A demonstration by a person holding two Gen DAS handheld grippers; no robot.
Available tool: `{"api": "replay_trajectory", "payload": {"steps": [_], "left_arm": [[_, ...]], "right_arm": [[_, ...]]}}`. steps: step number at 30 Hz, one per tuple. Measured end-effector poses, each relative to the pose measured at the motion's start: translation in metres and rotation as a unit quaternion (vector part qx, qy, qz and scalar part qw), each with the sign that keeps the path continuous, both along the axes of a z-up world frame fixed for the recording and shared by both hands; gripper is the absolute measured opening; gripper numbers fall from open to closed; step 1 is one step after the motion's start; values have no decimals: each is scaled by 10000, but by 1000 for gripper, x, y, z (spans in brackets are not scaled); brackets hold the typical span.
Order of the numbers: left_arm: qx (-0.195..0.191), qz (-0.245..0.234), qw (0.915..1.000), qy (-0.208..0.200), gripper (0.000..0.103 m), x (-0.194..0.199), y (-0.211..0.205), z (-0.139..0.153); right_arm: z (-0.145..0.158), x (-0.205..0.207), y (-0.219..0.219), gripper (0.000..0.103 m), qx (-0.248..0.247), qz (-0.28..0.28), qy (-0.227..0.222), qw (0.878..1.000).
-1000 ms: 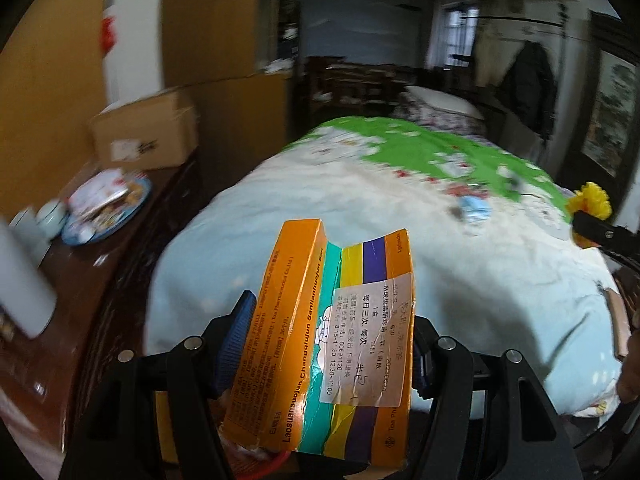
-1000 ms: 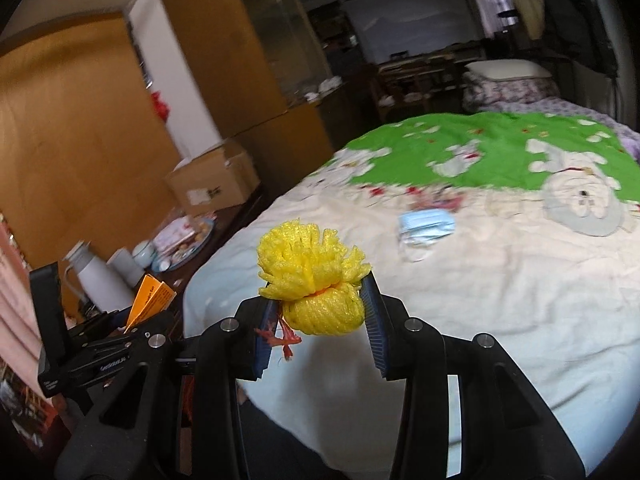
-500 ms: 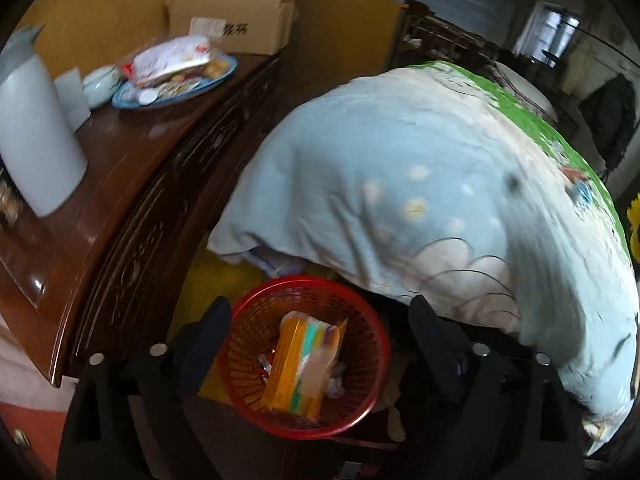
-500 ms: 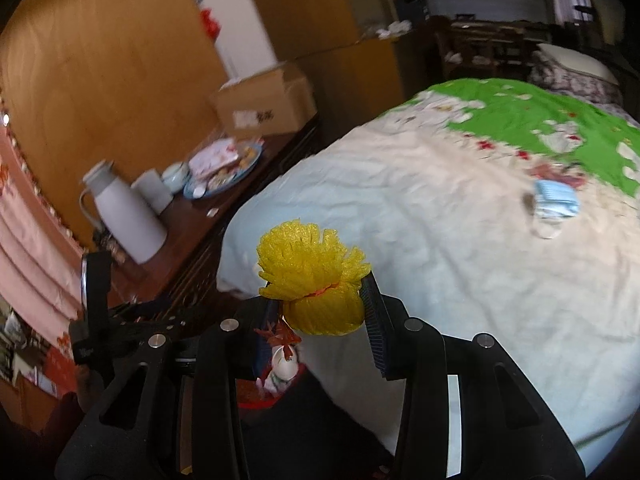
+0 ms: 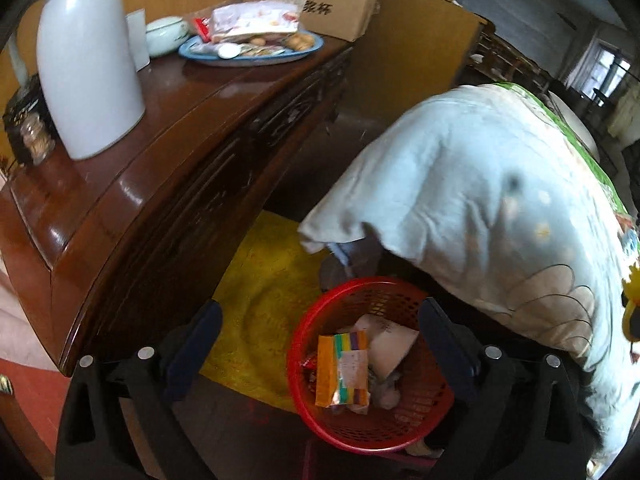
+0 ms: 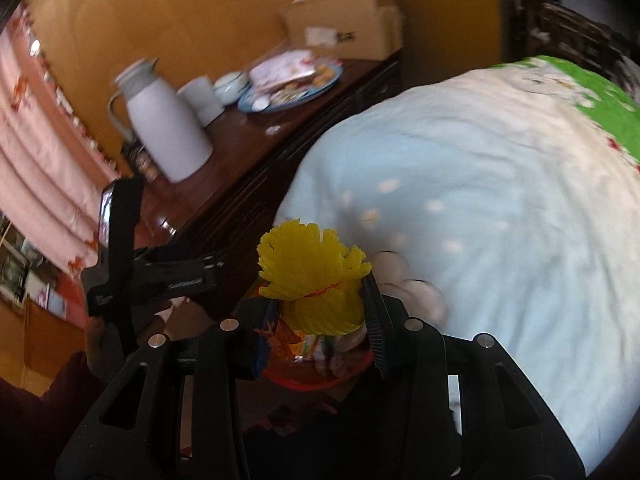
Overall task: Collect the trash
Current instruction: 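Carry the box and mesh net to the red wastebasket and open both tools, then move both tools back over the blue mask and plastic bag on the quilt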
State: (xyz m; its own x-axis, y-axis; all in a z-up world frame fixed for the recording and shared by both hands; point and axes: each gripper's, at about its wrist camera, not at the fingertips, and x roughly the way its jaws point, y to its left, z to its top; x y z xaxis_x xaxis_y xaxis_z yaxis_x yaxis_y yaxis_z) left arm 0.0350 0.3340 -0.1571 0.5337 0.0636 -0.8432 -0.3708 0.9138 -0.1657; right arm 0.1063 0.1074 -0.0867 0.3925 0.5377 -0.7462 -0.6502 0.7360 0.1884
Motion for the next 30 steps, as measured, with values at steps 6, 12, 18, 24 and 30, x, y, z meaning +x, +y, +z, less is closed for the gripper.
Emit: {"api": "replay_trajectory", "payload": {"steps": [6,12,18,24,30], "left_arm": [[-187,135,9997,90,96,1,15,-14],[-183,142,9997,115,96,3,19,-17],[-28,16,10000,54,96,7,5,-7],[235,-244,9994,-78,96,13,-25,14],[516,-545,9970,-182,97,16,-62,35]], "right_arm": [[-12,1,29,67,-110,365,210,9991],[-11,6,29,71,-98,282,176,9994],[-5,12,9,75,40,3,143,9999],[6,15,-20,77,261,-289,47,9992],[20,15,-59,78,610,-601,-42,9963]]}}
